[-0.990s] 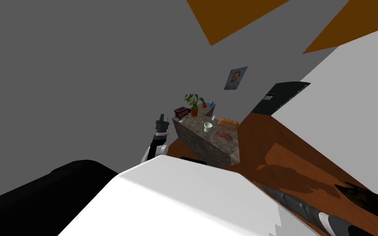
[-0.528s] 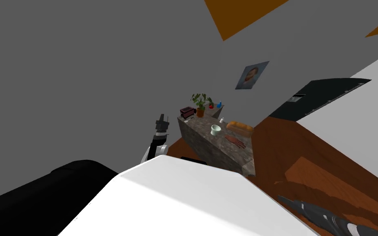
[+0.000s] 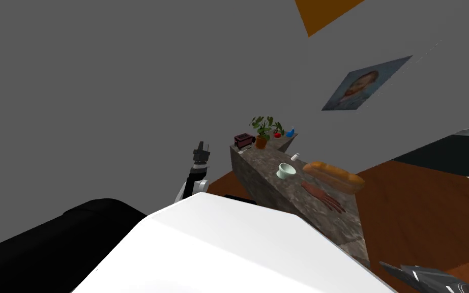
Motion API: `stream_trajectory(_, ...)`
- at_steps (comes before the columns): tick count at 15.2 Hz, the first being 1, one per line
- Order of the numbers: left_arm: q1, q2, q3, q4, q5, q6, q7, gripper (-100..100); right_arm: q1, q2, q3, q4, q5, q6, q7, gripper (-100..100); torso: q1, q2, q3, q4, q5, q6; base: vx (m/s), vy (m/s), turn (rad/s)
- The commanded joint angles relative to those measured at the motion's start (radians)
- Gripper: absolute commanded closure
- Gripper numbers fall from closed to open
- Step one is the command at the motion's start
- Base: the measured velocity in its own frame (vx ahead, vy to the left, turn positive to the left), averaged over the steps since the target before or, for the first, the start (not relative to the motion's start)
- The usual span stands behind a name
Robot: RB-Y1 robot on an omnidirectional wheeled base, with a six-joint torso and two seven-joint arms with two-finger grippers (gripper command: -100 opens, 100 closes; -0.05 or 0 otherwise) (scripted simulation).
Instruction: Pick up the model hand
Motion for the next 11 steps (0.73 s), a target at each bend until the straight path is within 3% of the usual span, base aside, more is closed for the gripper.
stream_trajectory(1,0.000,0.000,0.000,0.000,0.000,0.000,0.000,0,0.015,-0.050,0.016,0.013,0.023,0.006,-0.007,-100,0.000,0.000,0.000,0.000,0.000,0.000,0.088,0.089,0.402)
stream_trajectory(7,0.000,0.000,0.000,0.000,0.000,0.000,0.000,0,0.030,-0.133,0.074,0.038,0.087,0.001,-0.019,-100,0.004,-0.005,-0.003,-0.001,0.001,-0.001,0.130,0.108,0.439)
stream_trajectory(11,0.000,0.000,0.000,0.000,0.000,0.000,0.000,0,0.038,-0.136,0.112,0.028,0.118,-0.011,-0.024,-100,0.003,-0.007,-0.004,-0.001,0.000,-0.002,0.158,0.092,0.375)
